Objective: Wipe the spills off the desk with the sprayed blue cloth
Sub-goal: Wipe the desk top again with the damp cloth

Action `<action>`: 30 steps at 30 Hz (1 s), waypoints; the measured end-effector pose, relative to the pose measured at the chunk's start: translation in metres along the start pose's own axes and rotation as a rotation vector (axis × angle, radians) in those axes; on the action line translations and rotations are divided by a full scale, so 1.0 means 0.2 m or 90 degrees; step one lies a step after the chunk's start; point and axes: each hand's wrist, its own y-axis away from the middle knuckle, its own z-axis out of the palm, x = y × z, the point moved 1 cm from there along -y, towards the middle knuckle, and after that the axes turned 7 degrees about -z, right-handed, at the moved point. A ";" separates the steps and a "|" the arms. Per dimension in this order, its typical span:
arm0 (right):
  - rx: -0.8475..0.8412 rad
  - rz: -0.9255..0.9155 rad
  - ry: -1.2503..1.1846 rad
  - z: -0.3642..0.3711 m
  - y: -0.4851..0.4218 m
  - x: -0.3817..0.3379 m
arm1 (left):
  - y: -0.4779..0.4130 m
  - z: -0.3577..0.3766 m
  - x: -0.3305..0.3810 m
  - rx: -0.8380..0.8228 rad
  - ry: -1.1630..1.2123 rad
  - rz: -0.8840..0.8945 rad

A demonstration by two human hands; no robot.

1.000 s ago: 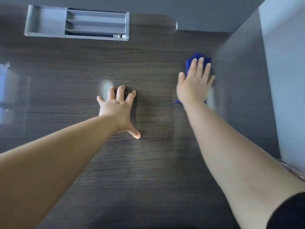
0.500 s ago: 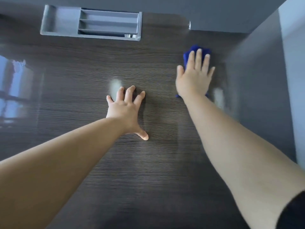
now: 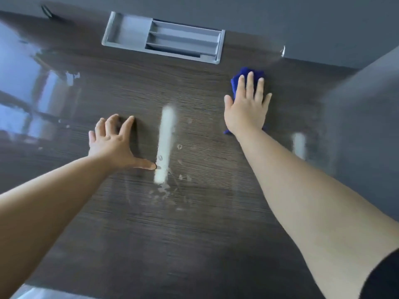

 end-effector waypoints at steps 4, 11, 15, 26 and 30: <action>-0.062 -0.395 0.025 0.10 0.34 -0.25 | -0.02 0.02 -0.02 -0.026 0.016 -0.027; -0.037 -0.217 0.045 0.01 -0.01 -0.02 | -0.05 -0.01 0.01 -0.057 -0.025 -0.033; -0.017 -0.105 0.015 0.08 -0.04 -0.42 | -0.05 -0.01 0.02 -0.066 -0.025 -0.035; -0.021 -0.340 0.034 0.05 -0.11 -0.22 | -0.04 -0.02 0.02 -0.093 -0.019 -0.029; -0.003 -0.232 0.036 0.13 -0.06 -0.65 | -0.04 -0.01 0.01 -0.086 -0.014 -0.023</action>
